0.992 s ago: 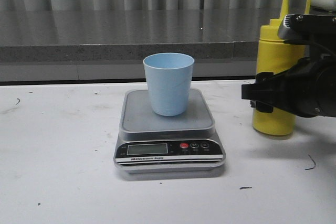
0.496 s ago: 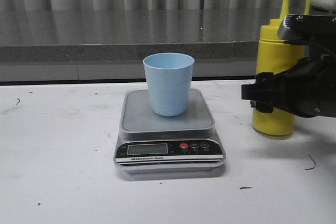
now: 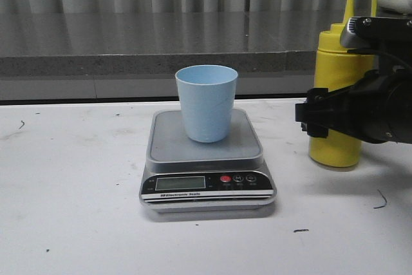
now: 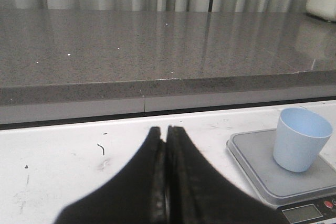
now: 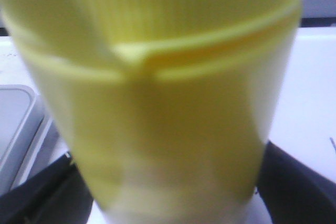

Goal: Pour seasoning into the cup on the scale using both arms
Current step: 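Lower the yellow bottle back onto the table with the right gripper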

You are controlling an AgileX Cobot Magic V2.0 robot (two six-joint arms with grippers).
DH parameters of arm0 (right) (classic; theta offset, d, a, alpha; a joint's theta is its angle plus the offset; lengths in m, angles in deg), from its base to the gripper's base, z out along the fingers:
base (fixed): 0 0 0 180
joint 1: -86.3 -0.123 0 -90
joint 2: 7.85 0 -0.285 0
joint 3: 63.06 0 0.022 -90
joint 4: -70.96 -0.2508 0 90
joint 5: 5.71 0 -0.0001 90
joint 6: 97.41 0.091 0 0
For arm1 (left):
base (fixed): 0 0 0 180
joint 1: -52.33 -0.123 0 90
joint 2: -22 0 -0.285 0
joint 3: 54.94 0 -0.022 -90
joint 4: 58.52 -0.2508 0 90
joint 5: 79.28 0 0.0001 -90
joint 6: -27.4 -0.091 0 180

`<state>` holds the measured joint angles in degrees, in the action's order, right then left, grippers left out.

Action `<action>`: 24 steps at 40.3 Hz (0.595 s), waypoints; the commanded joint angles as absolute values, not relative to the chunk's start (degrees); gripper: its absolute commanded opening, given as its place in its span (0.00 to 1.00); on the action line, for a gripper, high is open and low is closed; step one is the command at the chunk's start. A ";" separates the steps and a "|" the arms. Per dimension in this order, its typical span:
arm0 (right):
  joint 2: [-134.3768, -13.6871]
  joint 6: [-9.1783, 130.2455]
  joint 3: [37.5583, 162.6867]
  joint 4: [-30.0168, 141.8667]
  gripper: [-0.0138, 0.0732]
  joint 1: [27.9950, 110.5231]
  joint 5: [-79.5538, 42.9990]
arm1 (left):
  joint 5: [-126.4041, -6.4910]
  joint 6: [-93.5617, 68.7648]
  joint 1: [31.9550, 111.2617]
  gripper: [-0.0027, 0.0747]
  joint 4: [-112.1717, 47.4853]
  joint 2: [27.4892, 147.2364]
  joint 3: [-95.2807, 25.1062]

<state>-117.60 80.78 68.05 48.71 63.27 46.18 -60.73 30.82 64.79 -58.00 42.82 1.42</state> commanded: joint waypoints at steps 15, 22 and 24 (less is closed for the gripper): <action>-115.42 81.24 58.07 56.36 0.89 63.27 67.89 | -65.44 31.36 64.69 0.01 -57.60 43.33 -0.20; -115.36 86.13 53.88 58.70 0.89 63.27 68.02 | -65.44 31.36 64.69 0.01 -57.60 43.33 -0.20; -114.97 87.21 52.48 58.82 0.89 63.27 68.02 | -65.44 31.36 64.69 0.01 -57.60 43.33 -0.20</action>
